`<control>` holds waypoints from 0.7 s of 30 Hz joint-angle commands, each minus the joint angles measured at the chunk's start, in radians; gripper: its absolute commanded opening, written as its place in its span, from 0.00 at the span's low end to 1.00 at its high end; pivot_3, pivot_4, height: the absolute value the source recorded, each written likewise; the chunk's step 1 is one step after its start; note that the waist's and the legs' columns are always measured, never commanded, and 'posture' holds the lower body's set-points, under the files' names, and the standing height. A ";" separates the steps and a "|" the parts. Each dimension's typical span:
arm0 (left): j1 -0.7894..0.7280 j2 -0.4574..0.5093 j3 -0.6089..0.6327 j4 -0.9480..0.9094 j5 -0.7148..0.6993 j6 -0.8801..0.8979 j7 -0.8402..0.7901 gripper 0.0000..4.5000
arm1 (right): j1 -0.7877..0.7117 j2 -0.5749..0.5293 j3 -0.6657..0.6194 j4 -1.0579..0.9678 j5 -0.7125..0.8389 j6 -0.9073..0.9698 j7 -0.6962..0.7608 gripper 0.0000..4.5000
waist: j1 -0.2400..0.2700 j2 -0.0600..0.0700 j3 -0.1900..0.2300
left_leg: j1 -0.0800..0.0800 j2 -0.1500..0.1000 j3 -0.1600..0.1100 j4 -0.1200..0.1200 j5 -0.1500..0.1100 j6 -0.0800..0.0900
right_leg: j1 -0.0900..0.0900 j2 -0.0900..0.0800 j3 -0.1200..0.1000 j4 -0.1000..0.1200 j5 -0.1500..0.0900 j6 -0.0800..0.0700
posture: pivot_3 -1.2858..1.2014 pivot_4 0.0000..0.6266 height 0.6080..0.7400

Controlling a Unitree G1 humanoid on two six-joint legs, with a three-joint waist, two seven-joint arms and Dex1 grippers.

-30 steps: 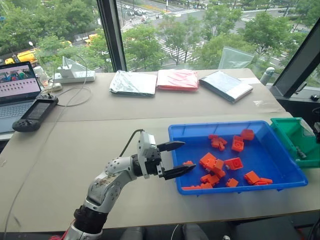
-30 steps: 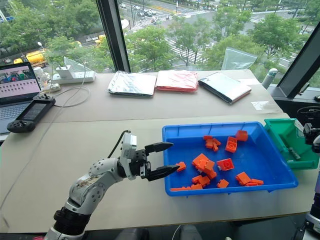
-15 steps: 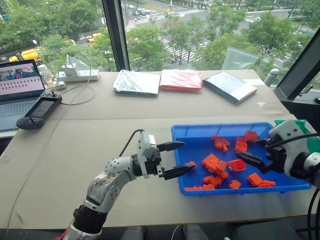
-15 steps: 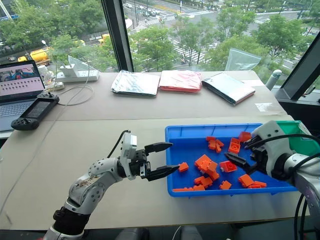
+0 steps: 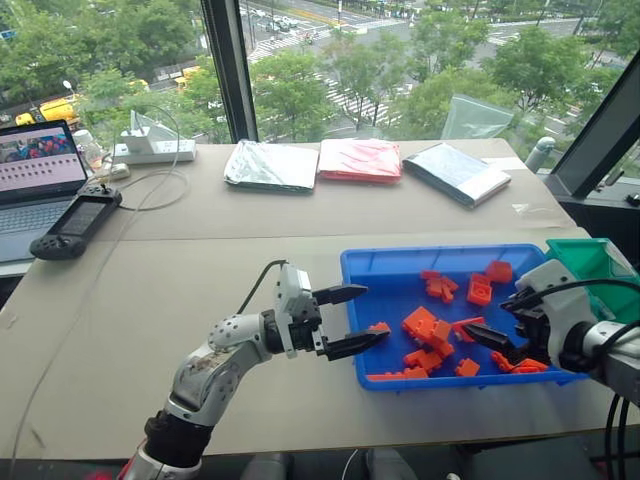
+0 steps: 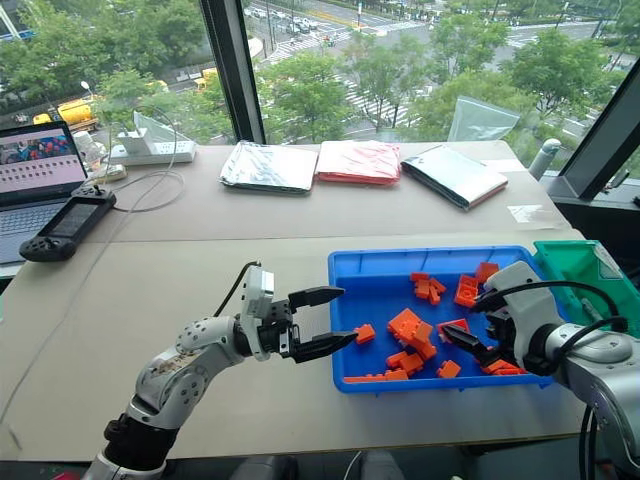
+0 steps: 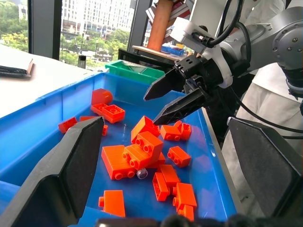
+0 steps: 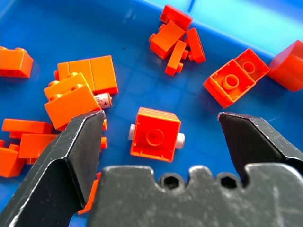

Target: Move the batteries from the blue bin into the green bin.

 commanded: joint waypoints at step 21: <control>-0.001 0.006 0.009 -0.038 -0.018 -0.002 0.000 1.00 | -0.030 0.081 0.042 0.043 -0.040 -0.069 -0.048 0.63 | -0.003 0.000 0.000 | 0.000 0.000 0.000 0.000 0.000 0.000 | 0.000 0.000 0.000 0.000 0.000 0.000 | 0.52 0.24 1.00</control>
